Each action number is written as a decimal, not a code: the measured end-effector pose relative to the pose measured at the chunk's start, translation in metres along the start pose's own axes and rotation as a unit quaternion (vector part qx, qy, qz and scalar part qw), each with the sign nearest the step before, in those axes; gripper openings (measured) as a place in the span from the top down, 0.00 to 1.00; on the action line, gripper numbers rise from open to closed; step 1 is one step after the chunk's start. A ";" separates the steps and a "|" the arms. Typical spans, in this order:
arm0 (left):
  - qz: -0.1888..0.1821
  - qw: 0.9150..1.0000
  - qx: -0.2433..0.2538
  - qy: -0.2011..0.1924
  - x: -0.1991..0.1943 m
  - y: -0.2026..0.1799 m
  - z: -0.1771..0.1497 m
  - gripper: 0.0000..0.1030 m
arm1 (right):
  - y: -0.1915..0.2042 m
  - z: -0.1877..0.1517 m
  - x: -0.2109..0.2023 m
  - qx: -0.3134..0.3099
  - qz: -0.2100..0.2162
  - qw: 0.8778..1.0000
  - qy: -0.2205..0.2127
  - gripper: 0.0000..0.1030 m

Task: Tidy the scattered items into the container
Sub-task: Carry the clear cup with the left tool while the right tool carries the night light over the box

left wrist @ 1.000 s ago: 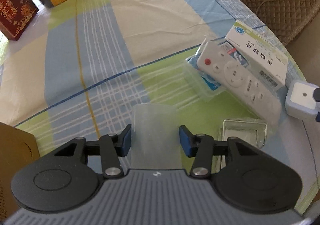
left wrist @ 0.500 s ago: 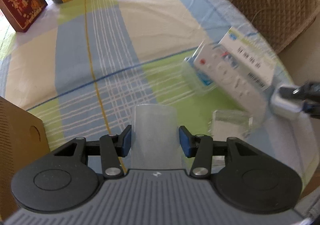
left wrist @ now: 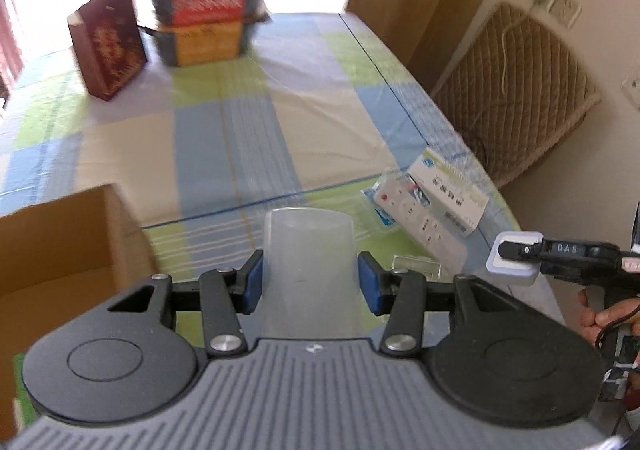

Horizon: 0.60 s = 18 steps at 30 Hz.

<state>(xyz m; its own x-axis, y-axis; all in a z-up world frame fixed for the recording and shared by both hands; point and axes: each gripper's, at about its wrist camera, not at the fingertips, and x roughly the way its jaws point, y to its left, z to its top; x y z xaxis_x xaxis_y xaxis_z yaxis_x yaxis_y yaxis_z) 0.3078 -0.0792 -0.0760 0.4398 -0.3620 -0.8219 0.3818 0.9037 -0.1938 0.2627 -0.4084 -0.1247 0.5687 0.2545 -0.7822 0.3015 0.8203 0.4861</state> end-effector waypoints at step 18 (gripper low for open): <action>0.121 0.990 -0.060 -0.045 -0.153 0.140 -0.059 0.58 | 0.236 -0.065 0.000 -0.181 0.188 0.962 0.075 0.60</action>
<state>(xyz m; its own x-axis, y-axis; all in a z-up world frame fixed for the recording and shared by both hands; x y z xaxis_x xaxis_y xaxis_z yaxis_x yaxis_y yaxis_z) 0.2463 0.1161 -0.0088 0.5798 -0.1451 -0.8017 0.1593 0.9852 -0.0631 0.2838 -0.1813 -0.0349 0.4602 0.6176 -0.6378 -0.2063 0.7731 0.5998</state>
